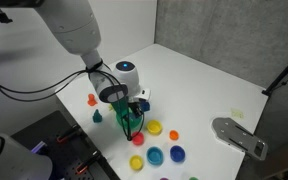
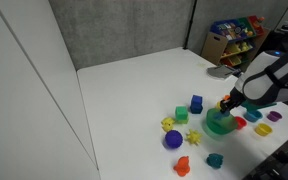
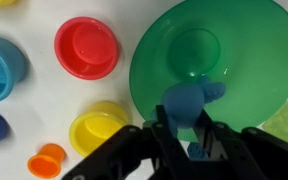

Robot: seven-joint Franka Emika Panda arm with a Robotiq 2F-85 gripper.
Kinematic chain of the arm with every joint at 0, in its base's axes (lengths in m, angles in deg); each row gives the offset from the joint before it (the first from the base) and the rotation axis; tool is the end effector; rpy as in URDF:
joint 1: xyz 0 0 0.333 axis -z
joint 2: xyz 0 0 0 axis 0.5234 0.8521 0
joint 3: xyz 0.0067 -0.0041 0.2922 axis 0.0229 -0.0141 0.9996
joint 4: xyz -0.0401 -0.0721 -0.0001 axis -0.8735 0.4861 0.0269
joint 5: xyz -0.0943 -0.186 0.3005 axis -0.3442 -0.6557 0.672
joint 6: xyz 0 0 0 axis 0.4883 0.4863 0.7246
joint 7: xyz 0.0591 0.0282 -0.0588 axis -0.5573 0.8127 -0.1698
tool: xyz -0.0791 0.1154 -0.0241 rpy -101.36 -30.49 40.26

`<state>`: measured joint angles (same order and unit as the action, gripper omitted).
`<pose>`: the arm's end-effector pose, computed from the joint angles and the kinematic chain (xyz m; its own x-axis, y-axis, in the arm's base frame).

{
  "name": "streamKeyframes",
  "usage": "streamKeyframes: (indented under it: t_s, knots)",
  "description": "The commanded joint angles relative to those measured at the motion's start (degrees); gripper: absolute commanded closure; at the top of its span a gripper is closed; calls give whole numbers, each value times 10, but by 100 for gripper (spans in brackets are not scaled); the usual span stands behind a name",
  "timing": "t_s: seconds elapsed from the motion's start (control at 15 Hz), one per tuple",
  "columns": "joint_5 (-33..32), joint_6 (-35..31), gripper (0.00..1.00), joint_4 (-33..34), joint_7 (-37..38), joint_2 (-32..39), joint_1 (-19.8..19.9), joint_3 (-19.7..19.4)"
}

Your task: Pick up the light blue toy and put it in the green bowl

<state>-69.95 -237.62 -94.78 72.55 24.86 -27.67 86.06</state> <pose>0.4511 -0.0572 0.0921 0.9642 -0.2452 0.1011 -0.2443 -0.9695 -0.0212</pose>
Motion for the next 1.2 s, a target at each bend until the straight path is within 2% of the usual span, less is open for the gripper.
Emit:
streamKeyframes:
  t_s: [0.0,0.07,0.2,0.33,0.53,0.6,0.8,1.13]
  knots:
    - [-21,-2,78,6,25,-5,-14,-14]
    - [-21,4,43,4,25,-9,-13,-11]
    - [-20,21,42,-6,22,-26,-7,-1]
    - [-17,56,28,-17,19,-54,-1,10]
    - [-1,142,4,-27,9,-109,11,34]
    - [6,179,1,-29,7,-132,11,39]
    - [9,277,0,-30,15,-199,-3,32]
    - [-51,420,0,-26,97,-323,-20,18]
